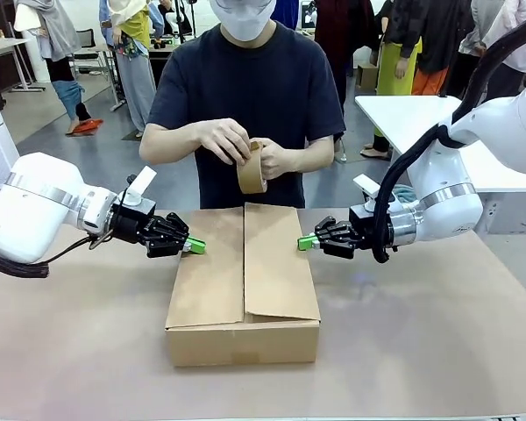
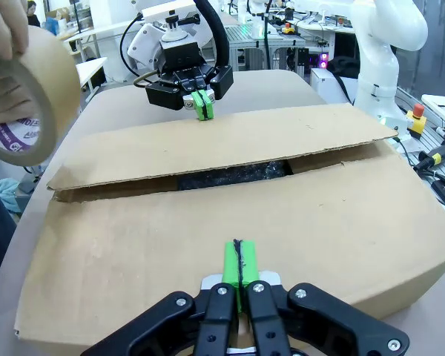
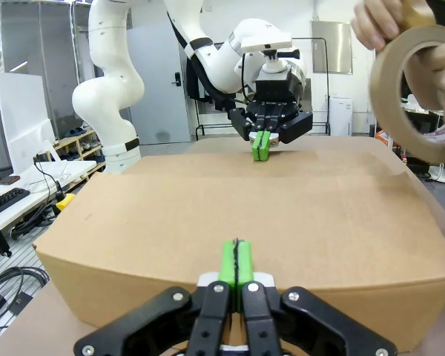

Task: Wrap the clocks to prevent damage.
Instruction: After the human seals the box with tape, release both hands from the side flaps of the Package Box.

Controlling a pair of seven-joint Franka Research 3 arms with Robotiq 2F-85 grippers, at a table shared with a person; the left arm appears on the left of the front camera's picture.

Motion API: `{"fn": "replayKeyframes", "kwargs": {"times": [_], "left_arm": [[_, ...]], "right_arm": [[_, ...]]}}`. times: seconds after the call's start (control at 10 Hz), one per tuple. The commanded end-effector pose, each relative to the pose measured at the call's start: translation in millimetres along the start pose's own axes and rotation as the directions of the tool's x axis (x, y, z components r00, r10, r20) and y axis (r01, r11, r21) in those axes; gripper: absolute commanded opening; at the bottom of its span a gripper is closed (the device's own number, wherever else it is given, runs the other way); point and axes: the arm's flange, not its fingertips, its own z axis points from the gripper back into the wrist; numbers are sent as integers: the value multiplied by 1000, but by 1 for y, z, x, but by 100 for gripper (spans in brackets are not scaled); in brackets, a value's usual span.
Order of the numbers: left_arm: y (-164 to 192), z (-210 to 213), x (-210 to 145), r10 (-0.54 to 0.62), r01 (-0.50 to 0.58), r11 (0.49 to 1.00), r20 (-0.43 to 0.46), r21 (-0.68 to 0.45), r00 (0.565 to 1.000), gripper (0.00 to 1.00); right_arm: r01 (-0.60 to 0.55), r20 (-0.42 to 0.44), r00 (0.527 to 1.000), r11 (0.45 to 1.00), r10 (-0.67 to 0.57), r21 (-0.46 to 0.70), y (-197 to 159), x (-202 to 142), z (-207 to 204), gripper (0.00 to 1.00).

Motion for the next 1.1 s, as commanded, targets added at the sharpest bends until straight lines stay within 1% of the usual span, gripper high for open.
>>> {"fn": "replayKeyframes", "kwargs": {"times": [0.0,1.0], "left_arm": [[-1,-1,-2,5,-5,1000,-2,1,1000,0],[-1,-1,-2,5,-5,1000,-2,1,1000,0]], "right_arm": [[10,-3,1000,1000,-10,-12,1,-4,-1,1],[10,-3,1000,1000,-10,-12,1,-4,-1,1]]}}
